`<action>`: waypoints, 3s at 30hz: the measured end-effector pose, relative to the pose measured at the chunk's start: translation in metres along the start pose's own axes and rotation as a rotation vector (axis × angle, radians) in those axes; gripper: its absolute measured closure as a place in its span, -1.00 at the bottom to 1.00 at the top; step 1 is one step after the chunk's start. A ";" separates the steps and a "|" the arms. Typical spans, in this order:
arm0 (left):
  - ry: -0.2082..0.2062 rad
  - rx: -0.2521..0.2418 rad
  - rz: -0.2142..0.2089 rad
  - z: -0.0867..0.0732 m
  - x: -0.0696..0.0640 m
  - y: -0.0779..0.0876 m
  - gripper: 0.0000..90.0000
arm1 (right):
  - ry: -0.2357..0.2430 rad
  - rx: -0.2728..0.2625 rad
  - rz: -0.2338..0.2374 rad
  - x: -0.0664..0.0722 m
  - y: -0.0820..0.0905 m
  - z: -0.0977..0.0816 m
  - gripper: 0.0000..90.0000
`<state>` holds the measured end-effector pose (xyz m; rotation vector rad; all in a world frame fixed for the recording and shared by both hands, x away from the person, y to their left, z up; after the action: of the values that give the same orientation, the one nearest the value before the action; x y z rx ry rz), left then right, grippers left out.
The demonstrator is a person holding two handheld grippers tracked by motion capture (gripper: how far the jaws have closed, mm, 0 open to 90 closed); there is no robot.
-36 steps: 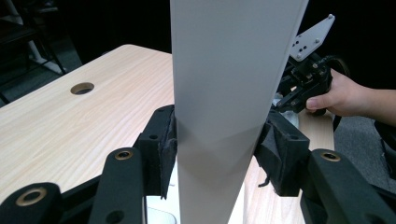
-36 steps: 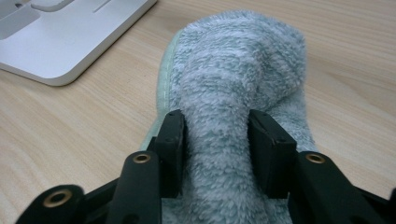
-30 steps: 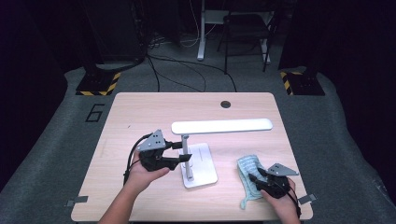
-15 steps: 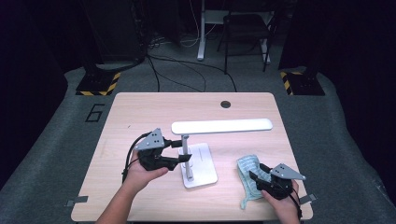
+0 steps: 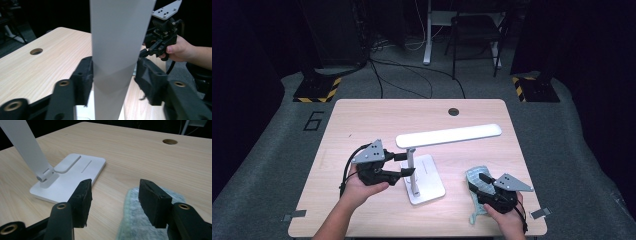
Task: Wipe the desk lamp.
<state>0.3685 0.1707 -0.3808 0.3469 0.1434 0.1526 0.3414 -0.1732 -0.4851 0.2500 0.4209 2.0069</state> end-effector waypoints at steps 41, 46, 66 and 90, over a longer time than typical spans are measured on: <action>-0.011 0.009 0.082 0.008 -0.007 -0.019 0.00 | 0.178 -0.001 0.210 0.097 -0.046 0.041 0.01; -0.004 -0.004 0.069 0.003 -0.010 -0.002 0.01 | 0.176 0.000 0.226 0.104 -0.053 0.047 0.02; 0.035 -0.015 0.138 -0.014 -0.002 0.036 0.02 | 0.188 -0.017 0.242 0.124 -0.070 0.069 0.48; 0.013 -0.023 0.076 -0.003 -0.007 0.013 0.04 | 0.209 -0.013 0.305 0.117 -0.064 0.061 0.53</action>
<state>0.3597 0.1828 -0.3780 0.3284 0.1409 0.2316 0.3621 -0.0316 -0.4551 0.0990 0.5263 2.3452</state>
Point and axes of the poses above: each handheld gripper's, and its own axes: y roughly backward along the jaws, z roughly out of its top, x roughly to its left, the point moved 3 cm from there along -y, roughly forward along the jaws, and after that the axes turned 12 degrees about -z, right-handed, at the moved point
